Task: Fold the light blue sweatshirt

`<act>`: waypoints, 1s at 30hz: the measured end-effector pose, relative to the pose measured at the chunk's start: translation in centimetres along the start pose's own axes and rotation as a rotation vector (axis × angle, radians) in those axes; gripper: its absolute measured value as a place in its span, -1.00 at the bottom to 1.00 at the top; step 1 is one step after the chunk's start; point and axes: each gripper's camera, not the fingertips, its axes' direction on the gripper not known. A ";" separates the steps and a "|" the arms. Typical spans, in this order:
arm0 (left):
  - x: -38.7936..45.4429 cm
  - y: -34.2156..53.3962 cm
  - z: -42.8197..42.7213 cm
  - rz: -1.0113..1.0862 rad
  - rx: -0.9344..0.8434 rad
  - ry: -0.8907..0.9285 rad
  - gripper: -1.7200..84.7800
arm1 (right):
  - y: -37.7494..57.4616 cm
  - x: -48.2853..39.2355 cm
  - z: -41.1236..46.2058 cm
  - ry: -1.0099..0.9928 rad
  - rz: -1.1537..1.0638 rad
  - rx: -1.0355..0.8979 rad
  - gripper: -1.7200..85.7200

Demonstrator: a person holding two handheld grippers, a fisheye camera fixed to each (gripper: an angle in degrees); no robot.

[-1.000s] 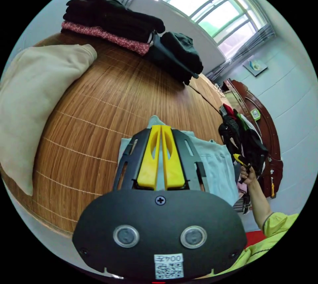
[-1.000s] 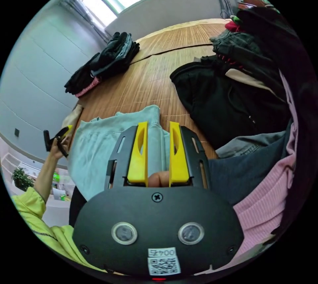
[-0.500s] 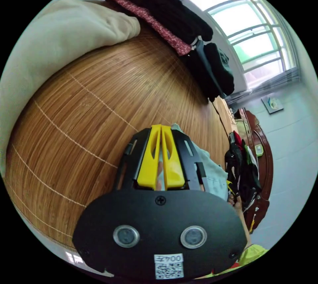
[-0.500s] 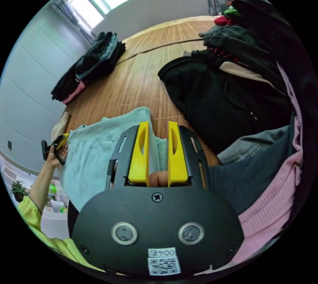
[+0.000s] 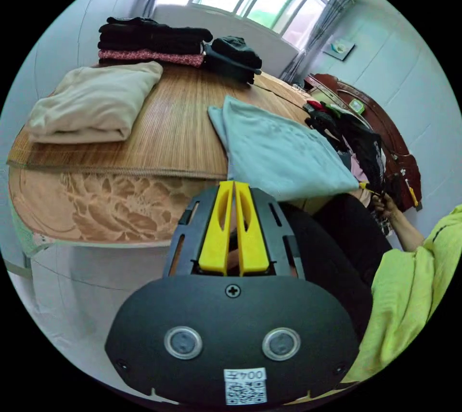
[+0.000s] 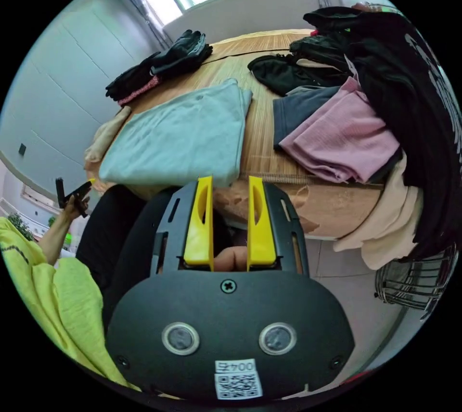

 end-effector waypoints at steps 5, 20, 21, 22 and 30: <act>3.7 2.4 0.6 0.108 -0.050 -0.064 -0.80 | 1.4 -2.7 1.7 0.119 -0.142 -0.040 -0.66; 10.8 -7.8 0.5 0.365 -0.218 -0.201 -0.78 | -3.8 -4.6 4.1 0.260 -0.392 -0.170 -0.66; 11.1 -8.0 0.4 0.373 -0.222 -0.206 -0.79 | -4.1 -4.7 4.3 0.257 -0.413 -0.177 -0.68; 11.7 -8.6 0.3 0.387 -0.230 -0.221 -0.80 | -4.3 -4.8 4.4 0.253 -0.422 -0.179 -0.69; 11.9 -10.3 -1.3 0.373 -0.219 -0.280 -0.91 | -4.5 -4.0 6.0 0.182 -0.474 -0.154 -0.87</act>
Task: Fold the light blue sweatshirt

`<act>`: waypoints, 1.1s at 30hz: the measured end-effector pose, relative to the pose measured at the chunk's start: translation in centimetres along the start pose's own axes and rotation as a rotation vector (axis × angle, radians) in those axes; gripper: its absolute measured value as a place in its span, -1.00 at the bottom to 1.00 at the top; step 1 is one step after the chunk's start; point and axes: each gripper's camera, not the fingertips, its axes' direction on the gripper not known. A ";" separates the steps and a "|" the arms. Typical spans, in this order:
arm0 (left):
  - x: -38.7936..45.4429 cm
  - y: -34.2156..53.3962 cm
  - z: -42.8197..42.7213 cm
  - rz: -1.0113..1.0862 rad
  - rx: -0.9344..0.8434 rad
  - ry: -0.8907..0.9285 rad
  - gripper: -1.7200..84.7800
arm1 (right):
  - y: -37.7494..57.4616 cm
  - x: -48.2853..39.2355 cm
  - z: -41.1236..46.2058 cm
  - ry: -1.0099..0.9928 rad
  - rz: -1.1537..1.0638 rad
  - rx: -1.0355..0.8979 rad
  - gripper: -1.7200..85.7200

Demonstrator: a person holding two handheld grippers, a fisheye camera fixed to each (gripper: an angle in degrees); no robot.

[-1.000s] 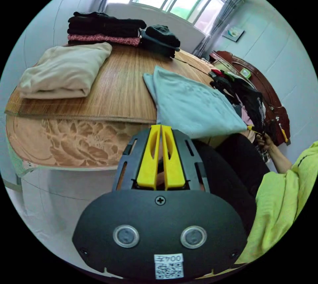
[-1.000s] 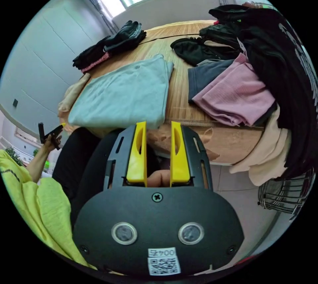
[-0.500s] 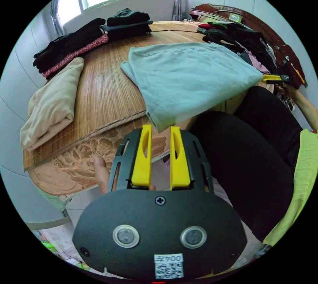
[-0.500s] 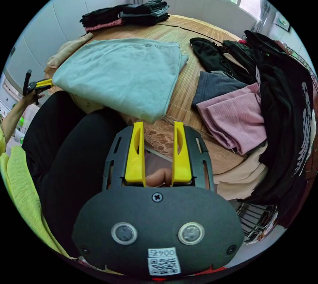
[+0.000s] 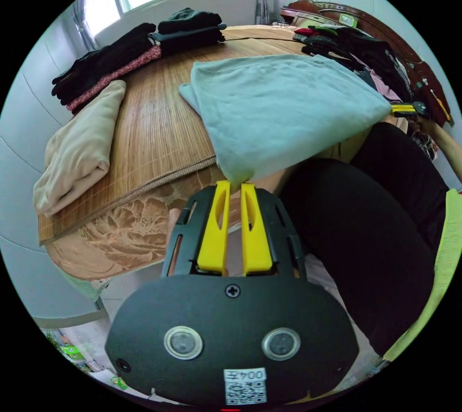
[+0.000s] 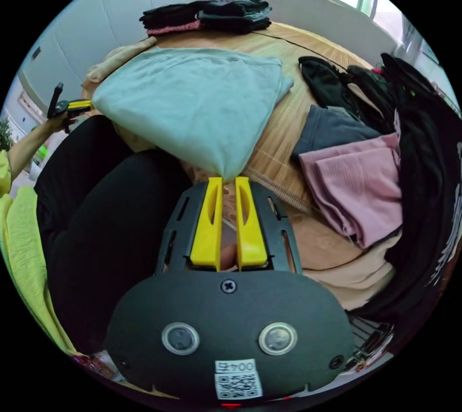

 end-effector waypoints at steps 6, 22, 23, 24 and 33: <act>-1.9 0.0 -1.8 -0.036 -0.098 -0.036 -0.95 | 3.5 1.2 0.8 -0.007 0.129 -0.065 -0.87; 8.3 -17.6 -13.4 -0.123 0.152 0.069 -0.96 | -0.9 -4.2 2.6 0.029 0.422 0.180 -0.92; 10.2 -19.1 -11.7 -0.054 0.070 -0.013 -0.96 | -0.9 -3.9 3.8 0.021 0.433 0.161 -0.93; 10.9 -19.7 -10.6 -0.024 0.020 -0.056 -0.96 | -0.3 -3.7 4.0 0.001 0.446 0.214 -0.94; 7.9 -20.4 -12.9 -0.069 0.071 0.023 -0.95 | -1.6 -4.5 -1.1 -0.295 0.472 0.357 -0.97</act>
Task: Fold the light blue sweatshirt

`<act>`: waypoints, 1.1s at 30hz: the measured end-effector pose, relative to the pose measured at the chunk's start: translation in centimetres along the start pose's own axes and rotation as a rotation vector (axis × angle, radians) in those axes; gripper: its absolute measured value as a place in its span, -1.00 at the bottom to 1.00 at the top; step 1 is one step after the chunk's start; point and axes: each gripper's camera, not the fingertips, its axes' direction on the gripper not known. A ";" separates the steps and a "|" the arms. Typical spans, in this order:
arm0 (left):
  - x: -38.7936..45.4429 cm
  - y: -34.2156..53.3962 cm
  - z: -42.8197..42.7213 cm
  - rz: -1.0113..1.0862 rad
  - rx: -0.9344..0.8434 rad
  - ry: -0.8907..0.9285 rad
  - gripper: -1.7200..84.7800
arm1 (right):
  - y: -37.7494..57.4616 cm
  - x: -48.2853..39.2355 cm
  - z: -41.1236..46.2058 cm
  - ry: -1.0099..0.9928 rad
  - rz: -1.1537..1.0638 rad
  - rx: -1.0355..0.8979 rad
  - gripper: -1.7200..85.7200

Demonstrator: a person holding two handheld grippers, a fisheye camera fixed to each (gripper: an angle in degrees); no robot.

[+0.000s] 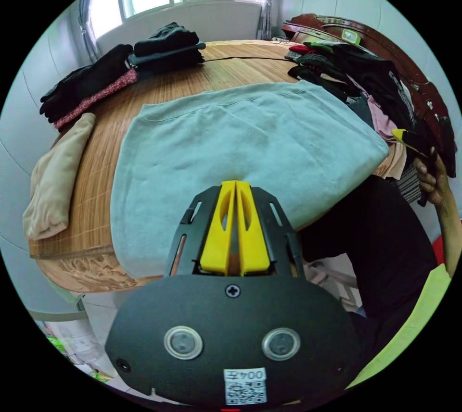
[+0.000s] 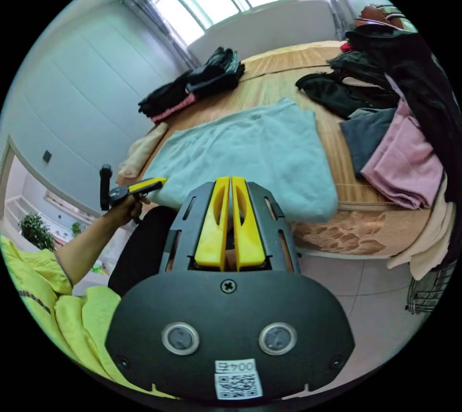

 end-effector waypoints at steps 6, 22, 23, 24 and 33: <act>-0.2 -3.9 -4.0 0.047 -0.060 -0.036 -0.94 | -1.9 -5.5 7.0 0.059 -0.130 -0.213 -0.98; 4.7 -25.2 -0.2 0.004 -0.201 -0.027 -0.96 | -0.3 -0.9 4.7 -0.093 0.083 -0.041 -0.80; 4.7 -25.2 -2.0 0.010 -0.190 -0.014 -0.96 | 0.8 1.4 2.3 -0.118 0.180 0.046 -0.79; 4.8 -25.0 -3.3 0.017 -0.170 -0.007 -0.95 | 2.1 4.1 0.6 -0.132 0.288 0.100 -0.77; 17.8 -15.8 -19.4 0.283 0.163 0.161 -0.88 | 10.9 15.9 1.3 -0.456 0.898 0.187 -0.65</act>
